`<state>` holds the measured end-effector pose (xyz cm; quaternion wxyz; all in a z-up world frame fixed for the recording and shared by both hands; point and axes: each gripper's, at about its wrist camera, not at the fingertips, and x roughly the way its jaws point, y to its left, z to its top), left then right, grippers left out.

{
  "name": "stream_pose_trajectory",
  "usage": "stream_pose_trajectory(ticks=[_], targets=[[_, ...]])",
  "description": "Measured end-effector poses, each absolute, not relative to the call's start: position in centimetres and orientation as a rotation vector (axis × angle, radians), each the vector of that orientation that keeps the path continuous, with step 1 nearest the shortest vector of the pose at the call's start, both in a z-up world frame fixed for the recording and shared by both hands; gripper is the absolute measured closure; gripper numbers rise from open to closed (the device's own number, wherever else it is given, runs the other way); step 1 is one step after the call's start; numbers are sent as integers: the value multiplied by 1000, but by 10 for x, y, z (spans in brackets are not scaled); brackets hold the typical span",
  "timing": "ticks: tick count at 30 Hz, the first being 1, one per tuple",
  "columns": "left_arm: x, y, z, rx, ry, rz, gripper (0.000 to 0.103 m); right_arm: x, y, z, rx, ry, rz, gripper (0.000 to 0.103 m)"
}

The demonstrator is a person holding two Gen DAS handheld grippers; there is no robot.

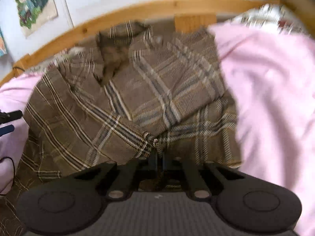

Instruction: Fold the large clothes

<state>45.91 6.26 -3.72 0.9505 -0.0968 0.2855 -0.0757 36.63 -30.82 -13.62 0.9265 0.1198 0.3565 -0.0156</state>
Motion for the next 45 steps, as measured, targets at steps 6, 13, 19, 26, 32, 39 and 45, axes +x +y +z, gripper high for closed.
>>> stream_pose_trajectory(ticks=[6, 13, 19, 26, 32, 39, 45], targets=[[478, 55, -38, -182, 580, -157, 1, 344, -316, -116, 150, 687, -90, 98], [509, 48, -50, -170, 630, -136, 1, 345, -314, -133, 125, 728, -124, 98], [531, 46, -58, -181, 705, -200, 41, 342, -313, -136, 128, 726, -92, 97], [513, 46, -46, -199, 638, -161, 88, 344, -309, -133, 129, 708, -41, 97], [521, 53, -60, -198, 704, -91, 85, 354, -289, -133, 30, 705, 0, 97], [506, 44, -43, -108, 631, -86, 23, 358, -299, -140, 68, 708, -16, 80], [510, 35, -28, -65, 532, -96, 14, 350, -291, -135, 27, 657, 10, 42]])
